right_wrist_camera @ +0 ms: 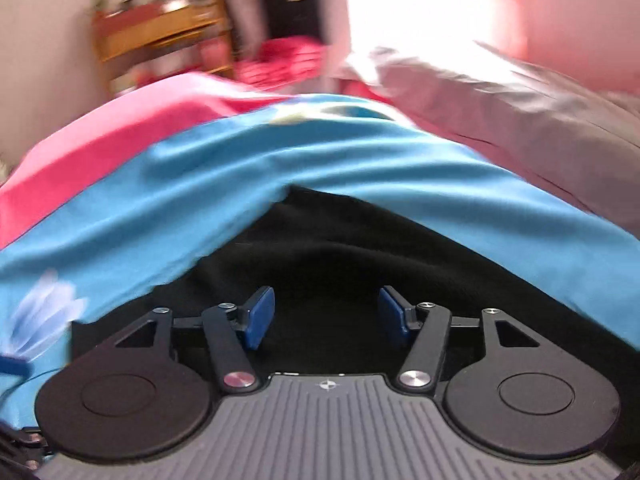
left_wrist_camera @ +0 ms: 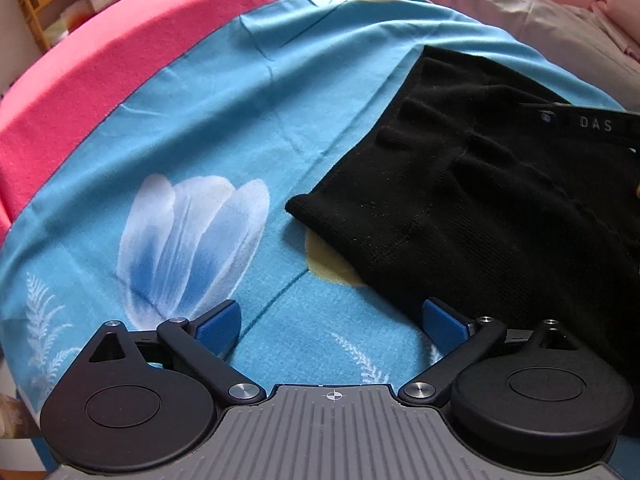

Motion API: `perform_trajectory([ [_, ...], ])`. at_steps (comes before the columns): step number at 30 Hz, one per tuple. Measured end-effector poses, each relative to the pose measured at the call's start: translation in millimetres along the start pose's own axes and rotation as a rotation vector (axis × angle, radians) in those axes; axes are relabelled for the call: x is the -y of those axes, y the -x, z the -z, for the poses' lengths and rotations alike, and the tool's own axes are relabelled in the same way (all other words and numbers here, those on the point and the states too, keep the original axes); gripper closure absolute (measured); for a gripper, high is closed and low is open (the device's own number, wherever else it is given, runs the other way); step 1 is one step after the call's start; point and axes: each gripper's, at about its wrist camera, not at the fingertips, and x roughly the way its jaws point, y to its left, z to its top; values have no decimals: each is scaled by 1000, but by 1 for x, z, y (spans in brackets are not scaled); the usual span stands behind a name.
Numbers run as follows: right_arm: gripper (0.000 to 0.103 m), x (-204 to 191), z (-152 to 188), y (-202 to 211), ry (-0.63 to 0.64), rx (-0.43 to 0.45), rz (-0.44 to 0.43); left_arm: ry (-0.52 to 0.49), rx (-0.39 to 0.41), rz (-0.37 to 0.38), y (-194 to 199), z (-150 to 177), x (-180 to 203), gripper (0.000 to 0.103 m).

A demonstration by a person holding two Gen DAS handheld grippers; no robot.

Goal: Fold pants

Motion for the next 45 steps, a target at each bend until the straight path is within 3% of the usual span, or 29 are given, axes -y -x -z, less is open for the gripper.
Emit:
perform_trajectory([
  [2,35,8,2,-27,-3,-65,71,-4,6,-13,0,0,3,0],
  [4,16,12,-3,-41,7,-21,38,-10,6,-19,2,-1,4,0],
  [5,17,11,-8,-42,9,-40,18,-11,4,-20,4,-3,4,0],
  [7,32,9,-11,-28,16,-56,22,-16,13,-15,13,-7,6,0],
  [10,30,27,2,17,-13,1,16,-43,73,5,27,-22,15,0],
  [14,32,80,26,62,-148,27,187,-98,119,62,19,-53,51,0],
  [17,38,126,42,50,-242,-72,277,-120,84,118,-12,-76,85,0],
  [18,42,139,46,46,-230,-72,277,-105,47,133,-27,-82,93,0],
  [19,55,148,48,51,-206,-16,281,-82,-2,133,-45,-88,99,0],
  [20,65,159,45,56,-225,-21,326,-79,-17,100,-55,-90,103,0],
  [21,66,169,43,66,-275,-12,369,-102,12,75,-54,-91,110,0],
  [22,53,180,44,81,-332,26,391,-128,23,58,-52,-91,115,0],
  [24,38,196,55,109,-383,72,373,-150,21,37,-47,-92,120,0],
  [29,43,217,91,131,-360,-12,389,-154,78,97,-29,-109,151,0],
  [30,57,224,98,131,-350,-25,387,-169,85,105,-30,-111,163,0],
  [33,65,245,102,149,-375,25,393,-170,27,116,-55,-126,189,0],
  [34,52,252,103,161,-413,49,412,-170,-2,94,-66,-127,193,0],
  [36,37,264,109,195,-436,110,550,-191,23,50,-72,-126,199,0],
  [38,32,283,122,232,-494,178,618,-194,24,51,-73,-124,197,0],
  [40,10,311,139,258,-601,201,802,-187,26,50,-74,-123,195,0],
  [42,9,345,159,277,-762,178,1005,-178,22,40,-78,-125,191,0],
  [44,20,378,179,283,-907,166,971,-176,22,21,-79,-125,194,0],
  [45,33,391,188,282,-966,147,918,-177,24,14,-80,-125,196,0],
])
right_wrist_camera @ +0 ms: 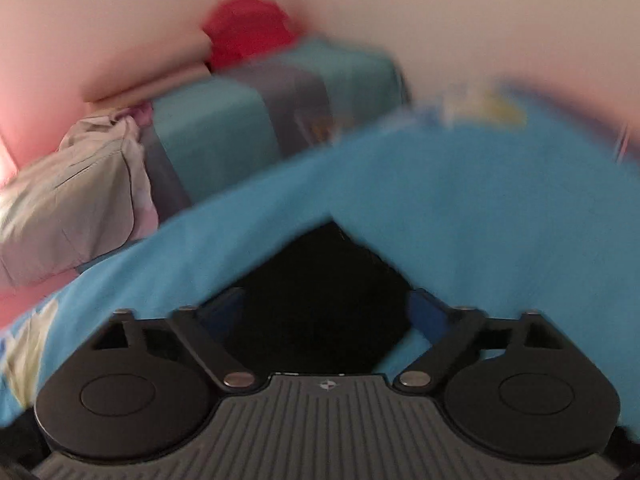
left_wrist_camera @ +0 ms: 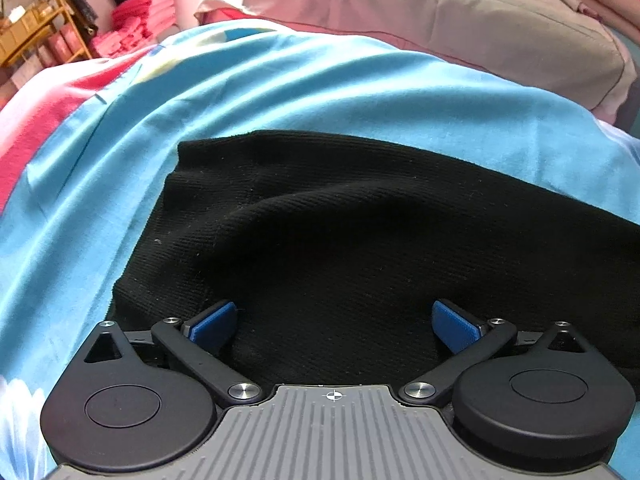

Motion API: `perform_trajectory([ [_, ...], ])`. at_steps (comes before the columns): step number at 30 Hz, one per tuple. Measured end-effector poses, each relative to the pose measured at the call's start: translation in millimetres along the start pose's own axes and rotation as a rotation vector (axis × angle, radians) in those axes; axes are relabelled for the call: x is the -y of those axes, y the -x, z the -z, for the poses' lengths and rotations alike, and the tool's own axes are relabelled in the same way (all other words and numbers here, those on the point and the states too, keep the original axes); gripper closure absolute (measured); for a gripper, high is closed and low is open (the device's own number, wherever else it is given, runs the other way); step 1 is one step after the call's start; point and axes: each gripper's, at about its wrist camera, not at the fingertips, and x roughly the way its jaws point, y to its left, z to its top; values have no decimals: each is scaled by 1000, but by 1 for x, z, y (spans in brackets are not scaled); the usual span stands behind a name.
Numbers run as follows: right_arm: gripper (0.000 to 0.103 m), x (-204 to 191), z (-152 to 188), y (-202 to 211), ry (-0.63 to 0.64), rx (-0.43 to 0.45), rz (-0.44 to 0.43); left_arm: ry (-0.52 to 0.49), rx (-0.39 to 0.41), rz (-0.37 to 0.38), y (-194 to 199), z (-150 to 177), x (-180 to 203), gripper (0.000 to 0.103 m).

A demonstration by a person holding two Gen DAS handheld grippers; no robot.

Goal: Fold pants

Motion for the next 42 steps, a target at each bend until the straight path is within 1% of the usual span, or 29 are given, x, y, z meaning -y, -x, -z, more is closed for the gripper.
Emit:
perform_trajectory([
  [1,60,-1,2,-1,22,19,9,0,3,-4,0,0,1,0],
  [2,86,-5,4,2,86,37,-8,2,5,-5,3,2,1,0],
  [3,92,-8,5,4,149,21,-64,4,5,-4,4,2,1,0],
  [4,93,-9,6,7,186,31,-65,5,5,-5,4,2,0,0],
  [5,93,-5,3,6,214,49,-63,3,3,-6,4,2,1,0],
  [6,94,8,-4,0,167,38,-52,2,1,-9,4,2,3,0],
  [8,94,37,-16,-8,-5,14,-103,3,-2,-16,4,1,5,0],
  [9,93,34,-16,-8,-9,10,-100,0,0,-21,2,0,5,0],
  [11,88,16,-9,-1,108,18,-72,-6,2,-29,3,1,7,0],
  [12,84,9,-10,-1,141,27,-59,-4,-8,-35,5,0,7,0],
  [14,79,7,-4,22,162,61,-61,-6,-28,-47,15,1,9,0],
  [15,69,7,1,36,191,83,-70,-16,-28,-50,22,3,10,0],
  [16,56,6,6,48,217,102,-73,-30,-24,-51,31,6,10,0],
  [17,50,8,15,63,242,118,-79,-41,-10,-53,41,12,10,0],
  [19,51,14,31,92,309,123,-119,-56,20,-38,64,28,9,0],
  [21,51,22,52,120,341,114,-135,-61,41,-22,85,48,8,0],
  [23,53,27,81,143,410,63,-192,-62,35,15,101,71,8,0],
  [25,62,26,104,154,477,8,-249,-74,29,23,109,94,11,0],
  [27,63,22,125,158,524,-60,-297,-105,1,39,106,114,18,0],
  [29,65,20,136,154,559,-123,-309,-134,-69,28,90,128,25,0],
  [30,65,19,140,151,602,-125,-285,-137,-78,20,85,132,26,0],
  [31,65,22,140,150,623,-96,-267,-131,-54,12,85,135,24,0],
  [32,65,26,133,149,591,-99,-239,-134,-61,-1,83,133,23,0],
  [34,66,33,119,149,484,-123,-211,-119,-78,15,81,130,18,0],
  [36,64,31,115,156,456,-103,-150,-127,-83,13,80,129,17,0],
  [37,64,29,115,158,450,-99,-156,-133,-84,9,81,128,17,0],
  [39,62,25,118,166,433,-100,-240,-140,-83,0,80,128,19,0],
  [40,60,21,121,169,443,-92,-262,-140,-83,-2,79,128,19,0],
  [42,60,11,129,167,491,-108,-256,-140,-82,-2,78,128,19,0],
])
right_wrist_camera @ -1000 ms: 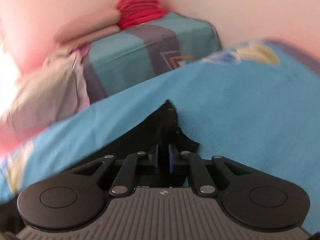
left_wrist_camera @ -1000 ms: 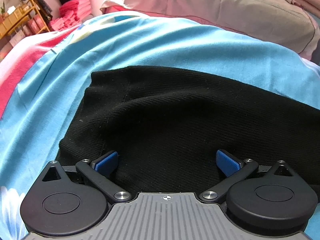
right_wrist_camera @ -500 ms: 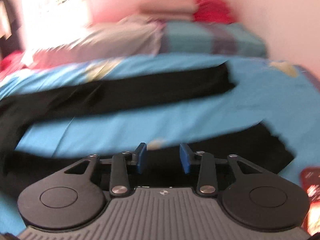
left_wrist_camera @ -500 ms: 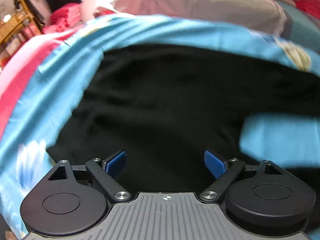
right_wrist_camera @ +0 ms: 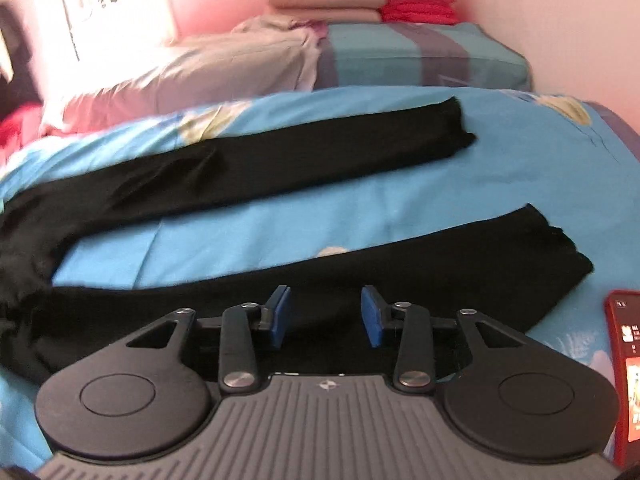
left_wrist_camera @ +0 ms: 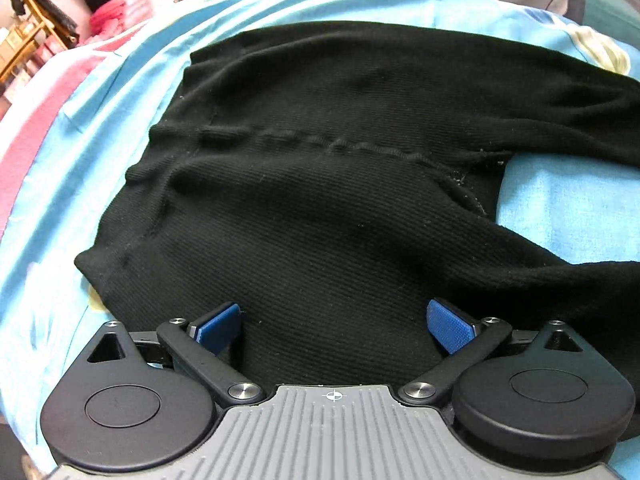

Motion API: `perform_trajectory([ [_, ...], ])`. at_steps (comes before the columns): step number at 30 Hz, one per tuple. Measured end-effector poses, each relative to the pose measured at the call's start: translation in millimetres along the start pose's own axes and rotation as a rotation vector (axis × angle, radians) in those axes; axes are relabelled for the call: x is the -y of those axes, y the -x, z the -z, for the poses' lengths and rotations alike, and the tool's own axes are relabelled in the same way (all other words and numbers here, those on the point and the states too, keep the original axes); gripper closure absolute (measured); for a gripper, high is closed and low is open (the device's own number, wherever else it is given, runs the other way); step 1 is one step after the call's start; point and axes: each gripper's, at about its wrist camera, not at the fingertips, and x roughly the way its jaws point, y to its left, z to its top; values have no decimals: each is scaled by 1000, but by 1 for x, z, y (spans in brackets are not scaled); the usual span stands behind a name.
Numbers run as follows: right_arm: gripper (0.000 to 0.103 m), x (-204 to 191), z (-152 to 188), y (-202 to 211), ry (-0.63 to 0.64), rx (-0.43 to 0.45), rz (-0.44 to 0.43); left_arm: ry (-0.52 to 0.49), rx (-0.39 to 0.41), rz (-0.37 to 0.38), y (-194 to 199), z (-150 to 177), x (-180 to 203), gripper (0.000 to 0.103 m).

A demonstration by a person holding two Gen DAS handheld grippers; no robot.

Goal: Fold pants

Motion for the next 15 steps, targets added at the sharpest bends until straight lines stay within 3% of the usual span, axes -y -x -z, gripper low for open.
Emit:
perform_trajectory([
  [2,59,1,7,-12,27,-68,2,-2,-1,3,-1,-1,0,0],
  [4,59,11,9,-13,2,-51,1,-6,-2,7,0,0,-1,0],
  [8,68,23,6,-6,-80,-45,120,-9,-2,12,0,0,-1,0],
  [11,66,17,6,2,-86,-9,79,-13,-1,14,2,1,0,0],
  [15,66,-14,5,9,14,29,20,-22,6,35,11,-1,4,0],
])
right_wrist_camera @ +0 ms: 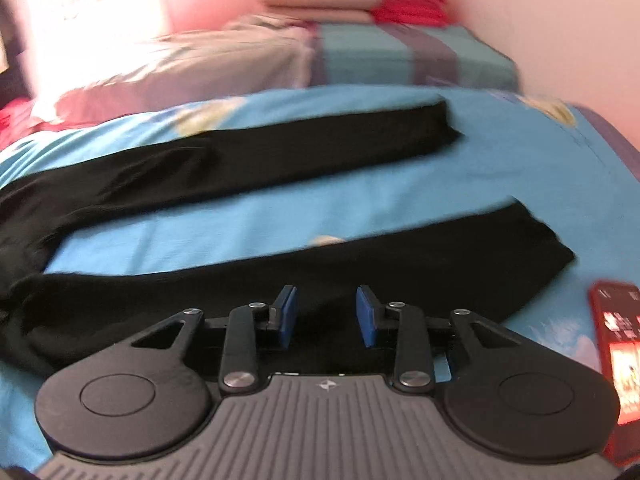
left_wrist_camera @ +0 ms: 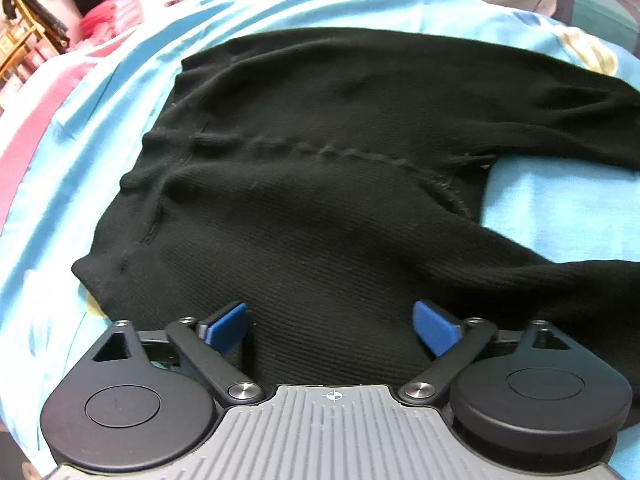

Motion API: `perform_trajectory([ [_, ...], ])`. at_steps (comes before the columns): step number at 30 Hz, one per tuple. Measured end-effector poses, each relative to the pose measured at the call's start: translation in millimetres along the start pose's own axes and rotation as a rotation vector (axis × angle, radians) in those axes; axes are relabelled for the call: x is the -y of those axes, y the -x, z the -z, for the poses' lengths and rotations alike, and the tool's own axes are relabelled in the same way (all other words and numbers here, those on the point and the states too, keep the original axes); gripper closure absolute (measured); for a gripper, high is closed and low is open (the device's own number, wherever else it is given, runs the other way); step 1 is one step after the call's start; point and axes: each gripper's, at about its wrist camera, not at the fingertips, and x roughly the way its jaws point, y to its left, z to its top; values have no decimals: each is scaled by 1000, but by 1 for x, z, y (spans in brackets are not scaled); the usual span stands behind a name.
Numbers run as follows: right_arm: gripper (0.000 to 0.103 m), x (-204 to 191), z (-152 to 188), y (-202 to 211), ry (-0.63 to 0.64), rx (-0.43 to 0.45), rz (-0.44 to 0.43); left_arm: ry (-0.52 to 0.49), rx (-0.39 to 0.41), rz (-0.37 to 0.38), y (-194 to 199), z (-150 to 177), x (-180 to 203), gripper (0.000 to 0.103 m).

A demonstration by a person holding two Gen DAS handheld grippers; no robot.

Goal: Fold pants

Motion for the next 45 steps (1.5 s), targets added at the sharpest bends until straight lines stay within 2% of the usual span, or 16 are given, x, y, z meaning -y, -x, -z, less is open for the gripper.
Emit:
perform_trajectory([
  [5,61,-60,8,10,142,-5,-186,-20,44,100,21,0,17,0],
  [8,59,-83,14,0,155,-80,-297,-72,38,136,18,0,35,0],
  [9,49,-89,18,-10,173,-157,-325,-94,22,138,13,1,42,0],
  [10,50,-94,22,-16,200,-226,-329,-113,2,136,7,1,47,0],
  [14,49,-95,22,5,294,-187,-310,-118,-19,122,-4,0,45,0],
  [17,37,-86,25,11,339,-123,-234,-98,-22,138,-8,0,40,0],
  [20,36,-85,30,-8,353,-174,-229,-102,-18,125,-9,1,43,0],
  [21,38,-83,33,-16,351,-189,-234,-101,-19,123,-9,0,44,0],
  [24,92,-78,30,-11,329,-199,-292,-96,-29,126,-10,-2,44,0],
  [28,93,-67,31,0,323,-269,-296,-94,-33,135,-11,-5,42,0],
  [30,89,-70,28,9,323,-238,-299,-95,-36,132,-13,-7,42,0],
  [33,59,-97,24,21,363,-185,-380,-101,-37,127,-14,-10,44,0],
  [39,57,-158,31,-10,453,-218,-420,-122,-45,139,-16,-13,43,0],
  [41,70,-163,30,-21,426,-211,-385,-130,-41,141,-16,-12,43,0],
  [42,94,-165,29,-19,427,-218,-373,-134,-38,142,-15,-12,43,0],
  [45,94,-162,35,-2,460,-273,-411,-136,-34,149,-16,-11,43,0],
])
